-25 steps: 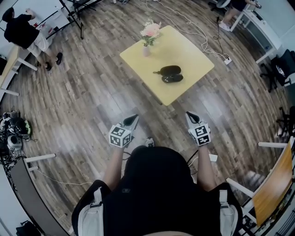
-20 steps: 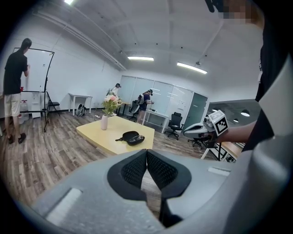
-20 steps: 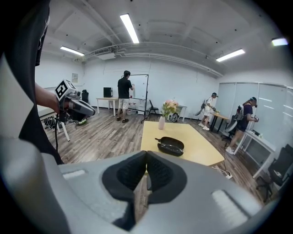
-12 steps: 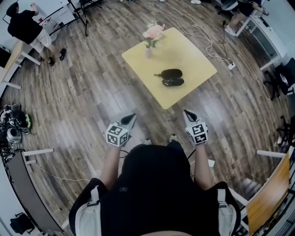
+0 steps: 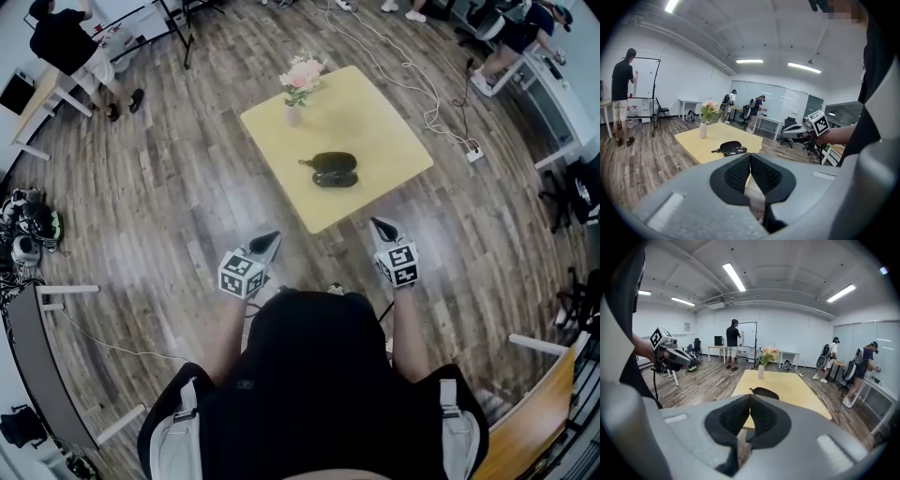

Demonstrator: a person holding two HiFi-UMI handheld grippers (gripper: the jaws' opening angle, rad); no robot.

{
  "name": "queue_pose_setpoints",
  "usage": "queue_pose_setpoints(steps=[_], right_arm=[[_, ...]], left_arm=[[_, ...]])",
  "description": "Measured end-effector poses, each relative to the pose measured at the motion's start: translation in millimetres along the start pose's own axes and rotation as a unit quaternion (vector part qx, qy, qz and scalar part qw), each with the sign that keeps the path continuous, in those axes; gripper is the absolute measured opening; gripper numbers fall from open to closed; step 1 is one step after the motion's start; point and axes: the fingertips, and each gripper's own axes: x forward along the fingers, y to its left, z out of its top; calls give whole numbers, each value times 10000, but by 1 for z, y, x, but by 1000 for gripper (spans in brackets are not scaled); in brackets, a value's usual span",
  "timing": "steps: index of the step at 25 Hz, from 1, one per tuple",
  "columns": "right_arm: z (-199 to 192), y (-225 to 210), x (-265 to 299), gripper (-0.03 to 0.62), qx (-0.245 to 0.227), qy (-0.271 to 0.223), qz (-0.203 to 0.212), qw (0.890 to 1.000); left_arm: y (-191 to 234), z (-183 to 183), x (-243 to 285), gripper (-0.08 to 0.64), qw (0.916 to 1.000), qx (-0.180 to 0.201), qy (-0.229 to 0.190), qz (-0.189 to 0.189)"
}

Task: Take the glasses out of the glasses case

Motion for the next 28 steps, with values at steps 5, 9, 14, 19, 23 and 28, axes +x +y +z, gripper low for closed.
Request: queue_pose_setpoints(steps=[5, 9, 14, 19, 23, 28], right_arm=[[8, -16, 0, 3, -252, -101, 285, 9992], [-4, -19, 0, 3, -394, -64, 566, 9976], [-25, -19, -3, 4, -446, 43, 873, 9952], [-30, -8, -2, 3, -578, 38, 1153, 9916], [-34, -1, -4, 3, -672, 30, 1303, 9892], [-41, 2, 2, 3, -665, 109, 1370, 9883]], left_arm=[[-22, 9, 14, 11, 9998, -13, -38, 177], [-36, 1, 18, 11, 9991, -110, -5, 402], [-53, -13, 9, 11, 9968, -329, -41, 733], [-58, -36, -8, 11, 9926, -591, -44, 1057], [-66, -44, -12, 11, 9905, -723, -93, 1170], [-66, -47, -9, 11, 9897, -818, -79, 1174]])
